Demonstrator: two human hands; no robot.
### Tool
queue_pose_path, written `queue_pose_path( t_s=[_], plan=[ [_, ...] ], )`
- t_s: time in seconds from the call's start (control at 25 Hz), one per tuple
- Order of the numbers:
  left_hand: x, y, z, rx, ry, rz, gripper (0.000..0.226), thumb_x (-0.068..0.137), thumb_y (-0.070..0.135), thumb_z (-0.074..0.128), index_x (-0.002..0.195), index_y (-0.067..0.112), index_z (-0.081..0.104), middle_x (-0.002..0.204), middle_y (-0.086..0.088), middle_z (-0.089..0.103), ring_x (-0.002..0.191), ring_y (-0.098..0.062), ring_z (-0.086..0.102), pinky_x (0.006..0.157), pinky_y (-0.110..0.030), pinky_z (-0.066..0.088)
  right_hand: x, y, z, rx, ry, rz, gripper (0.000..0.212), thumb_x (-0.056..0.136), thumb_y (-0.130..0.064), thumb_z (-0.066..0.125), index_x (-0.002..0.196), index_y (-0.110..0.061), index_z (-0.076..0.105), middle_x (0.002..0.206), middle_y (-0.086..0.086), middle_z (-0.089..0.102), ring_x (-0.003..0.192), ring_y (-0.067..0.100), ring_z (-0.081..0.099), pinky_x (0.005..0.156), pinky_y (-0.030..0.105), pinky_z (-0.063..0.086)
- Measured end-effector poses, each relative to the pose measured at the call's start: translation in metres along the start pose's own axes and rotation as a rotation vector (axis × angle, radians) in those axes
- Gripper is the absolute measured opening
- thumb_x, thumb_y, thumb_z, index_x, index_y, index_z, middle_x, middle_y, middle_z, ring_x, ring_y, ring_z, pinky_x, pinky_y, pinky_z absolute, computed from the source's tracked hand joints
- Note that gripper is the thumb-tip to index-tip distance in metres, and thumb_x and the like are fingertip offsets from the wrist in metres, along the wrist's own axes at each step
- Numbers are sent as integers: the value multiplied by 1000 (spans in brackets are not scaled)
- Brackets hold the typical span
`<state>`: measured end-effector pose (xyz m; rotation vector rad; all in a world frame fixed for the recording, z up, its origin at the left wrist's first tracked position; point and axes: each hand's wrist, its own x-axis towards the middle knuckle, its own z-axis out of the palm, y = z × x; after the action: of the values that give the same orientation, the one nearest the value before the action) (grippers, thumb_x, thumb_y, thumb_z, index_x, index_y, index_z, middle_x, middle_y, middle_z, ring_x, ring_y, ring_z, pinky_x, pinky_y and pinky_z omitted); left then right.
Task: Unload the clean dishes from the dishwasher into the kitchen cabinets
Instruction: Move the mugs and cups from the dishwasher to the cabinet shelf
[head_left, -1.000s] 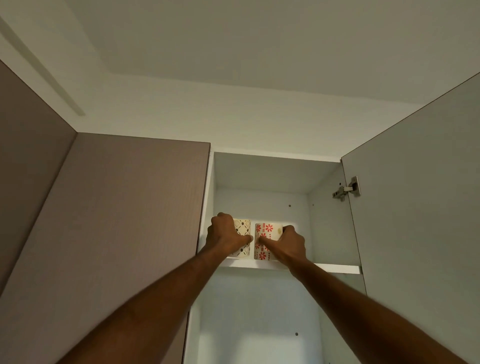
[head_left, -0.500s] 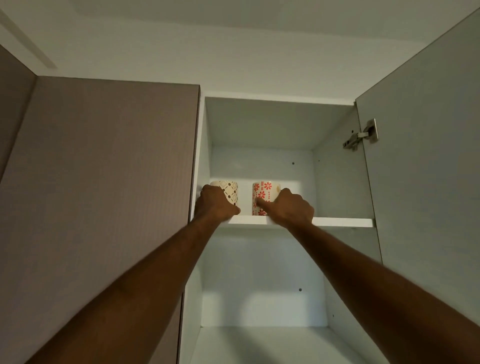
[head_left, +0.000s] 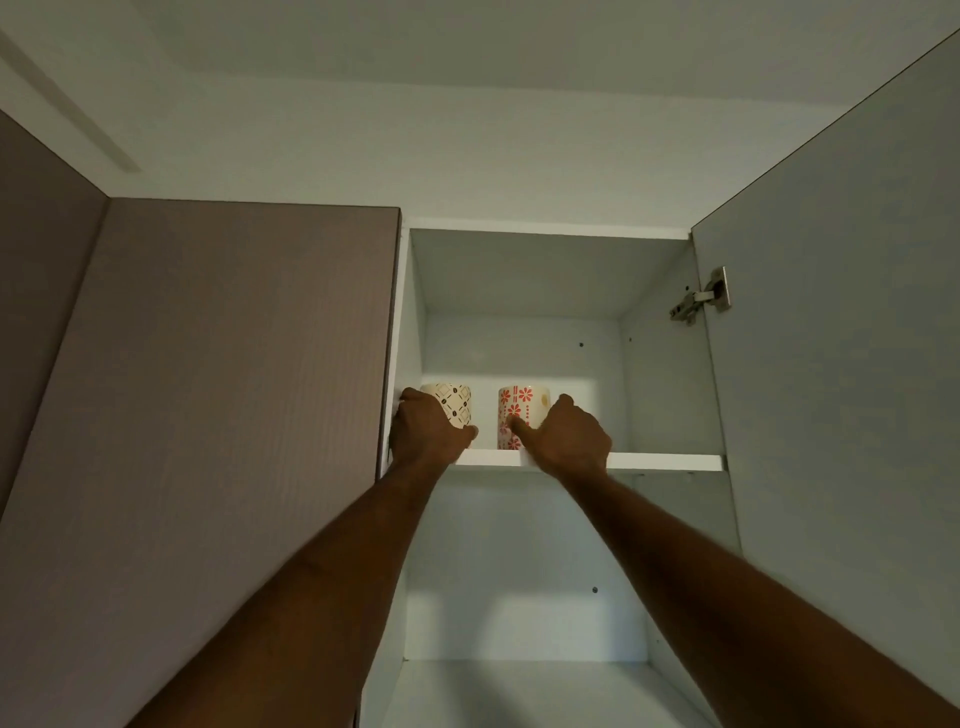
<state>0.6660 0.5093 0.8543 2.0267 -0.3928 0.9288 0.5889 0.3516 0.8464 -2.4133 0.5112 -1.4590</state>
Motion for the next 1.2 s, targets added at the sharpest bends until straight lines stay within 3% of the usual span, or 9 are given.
queue_pose_path(
  t_s=[0.04, 0.12, 0.24, 0.32, 0.48, 0.68, 0.84, 0.96, 1.2],
  plan=[
    [-12, 1, -1, -23, 65, 52, 85, 87, 52, 77, 141, 1, 36, 134, -19, 56, 123, -34, 60, 95, -39, 55, -14, 6, -1, 38, 95, -56, 77, 93, -70, 56, 144, -14, 46, 145, 8, 59, 135, 31, 53, 104, 44, 48],
    [-41, -11, 0, -54, 220, 251, 75, 102, 55, 50, 152, 3, 31, 151, -21, 45, 141, -36, 46, 111, -43, 45, -52, 23, 0, 39, 244, -184, 77, 101, -64, 44, 162, -20, 28, 170, 8, 30, 158, 31, 23, 125, 48, 27],
    [-112, -37, 12, 132, 237, 577, 80, 101, 64, 35, 164, 16, 20, 172, -10, 18, 160, -31, 9, 129, -52, 14, -114, 73, -16, -97, 273, -293, 80, 101, -69, 32, 167, -30, 9, 176, 4, -5, 162, 27, -7, 129, 52, 7],
    [-165, -52, 19, 235, 162, 604, 86, 97, 73, 32, 166, 24, 14, 174, -5, 6, 161, -31, -1, 127, -60, 7, -146, 105, -29, -152, 200, -331, 76, 101, -73, 25, 166, -39, 4, 175, 3, -13, 161, 28, -13, 129, 58, 7],
    [-277, -51, 11, 330, 4, 520, 90, 92, 82, 25, 165, 35, 1, 174, 1, -8, 160, -32, -8, 120, -75, 10, -231, 155, -71, -118, 38, -266, 68, 101, -78, 20, 161, -55, 0, 175, 2, -15, 161, 29, -14, 127, 62, 10],
    [-426, -43, -8, 449, -84, 415, 98, 87, 90, 22, 165, 35, -1, 174, 2, -7, 160, -33, -8, 120, -73, 11, -373, 197, -106, -86, -146, -338, 71, 100, -77, 28, 163, -51, 7, 176, 4, -10, 162, 29, -13, 128, 61, 4],
    [-599, -71, -7, 506, -323, 279, 101, 85, 91, 24, 165, 34, 2, 174, 1, -7, 160, -36, -5, 115, -78, 17, -535, 251, -131, -122, -363, -353, 74, 99, -78, 31, 164, -48, 10, 176, 7, -8, 162, 31, -10, 125, 67, 8],
    [-717, -96, -11, 503, -537, 249, 104, 81, 91, 34, 165, 35, 10, 174, 1, -5, 159, -39, -6, 111, -83, 15, -646, 314, -157, -196, -512, -239, 77, 97, -82, 31, 163, -51, 6, 175, 8, -11, 161, 33, -13, 122, 73, 6],
    [-885, -79, 0, 443, -882, 235, 89, 89, 80, 45, 162, 38, 18, 174, -2, 8, 158, -40, 7, 113, -79, 14, -829, 451, -256, -392, -865, 192, 79, 94, -83, 28, 163, -49, 10, 175, 11, -3, 159, 46, -9, 115, 80, 2]
  ],
)
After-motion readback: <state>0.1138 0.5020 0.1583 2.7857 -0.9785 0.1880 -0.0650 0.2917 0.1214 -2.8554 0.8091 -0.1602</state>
